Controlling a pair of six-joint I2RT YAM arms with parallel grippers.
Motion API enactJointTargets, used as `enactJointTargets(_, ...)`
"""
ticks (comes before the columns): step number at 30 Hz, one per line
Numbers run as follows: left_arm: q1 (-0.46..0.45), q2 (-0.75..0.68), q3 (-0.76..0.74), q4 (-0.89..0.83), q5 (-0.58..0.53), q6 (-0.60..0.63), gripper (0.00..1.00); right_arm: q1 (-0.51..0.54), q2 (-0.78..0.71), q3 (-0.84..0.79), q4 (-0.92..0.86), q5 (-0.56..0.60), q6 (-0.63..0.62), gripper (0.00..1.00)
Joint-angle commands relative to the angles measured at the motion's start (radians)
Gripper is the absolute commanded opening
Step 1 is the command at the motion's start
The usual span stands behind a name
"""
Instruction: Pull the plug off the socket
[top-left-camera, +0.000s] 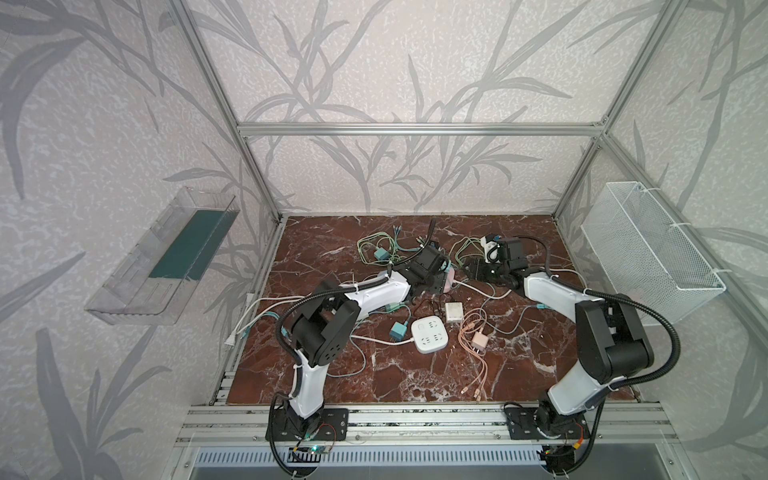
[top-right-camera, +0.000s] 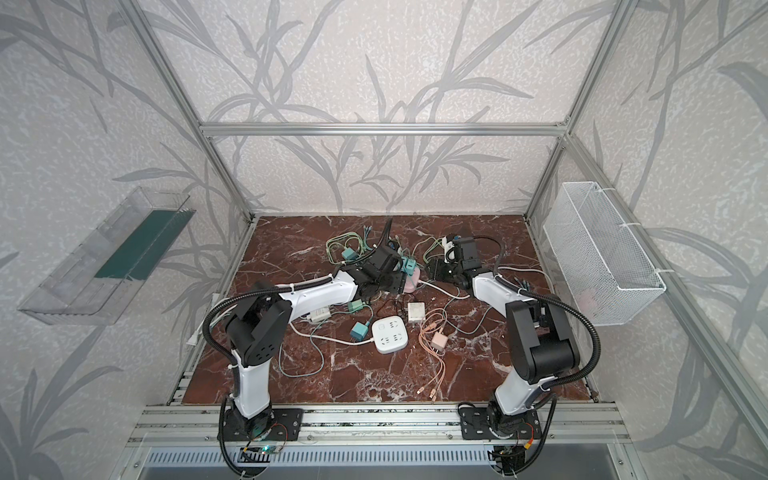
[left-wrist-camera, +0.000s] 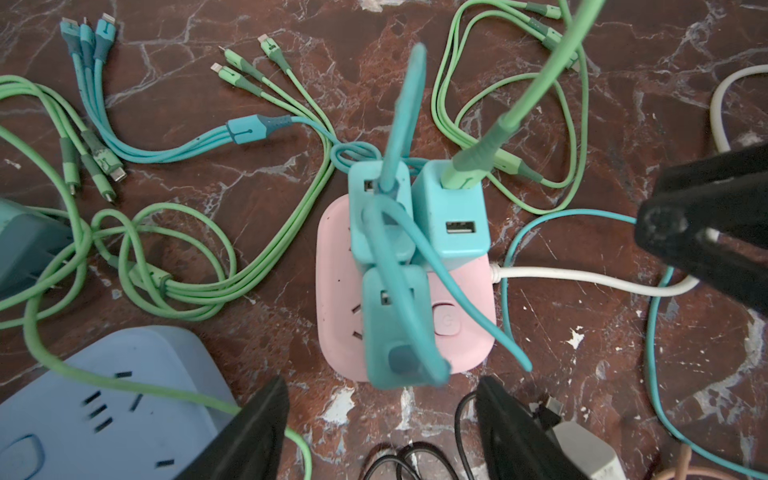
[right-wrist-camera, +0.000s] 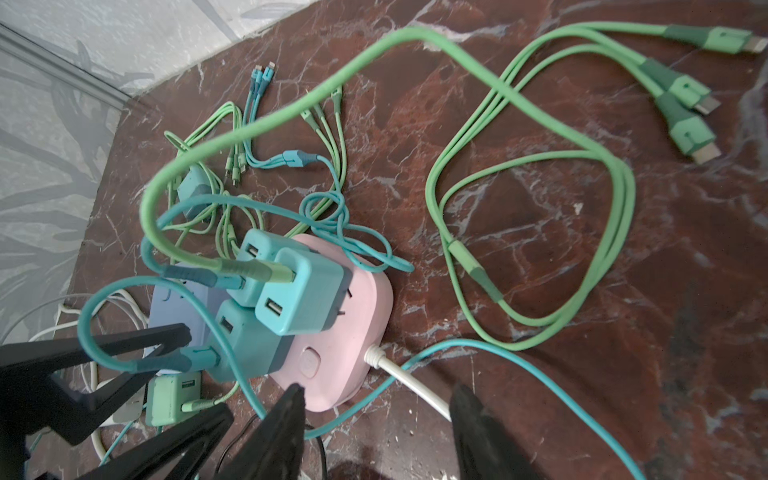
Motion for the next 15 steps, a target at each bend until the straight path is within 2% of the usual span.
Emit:
enactJointTargets(1,-0.008,0.031,0.041,-0.048,-0.040,-0.027,0.70,0.001,0.039,0.052,-0.041,-0.057,-0.033,0.56)
enactJointTargets(11,-0.008,0.083,0.088,-0.042,-0.050,-0.013,0.61,0.003,0.164,0.149,-0.140,-0.121,-0.072,0.53)
enactJointTargets(15,-0.008,0.093,0.096,-0.024,-0.043,0.000,0.50,0.003,0.187,0.168,-0.156,-0.141,-0.080,0.53)
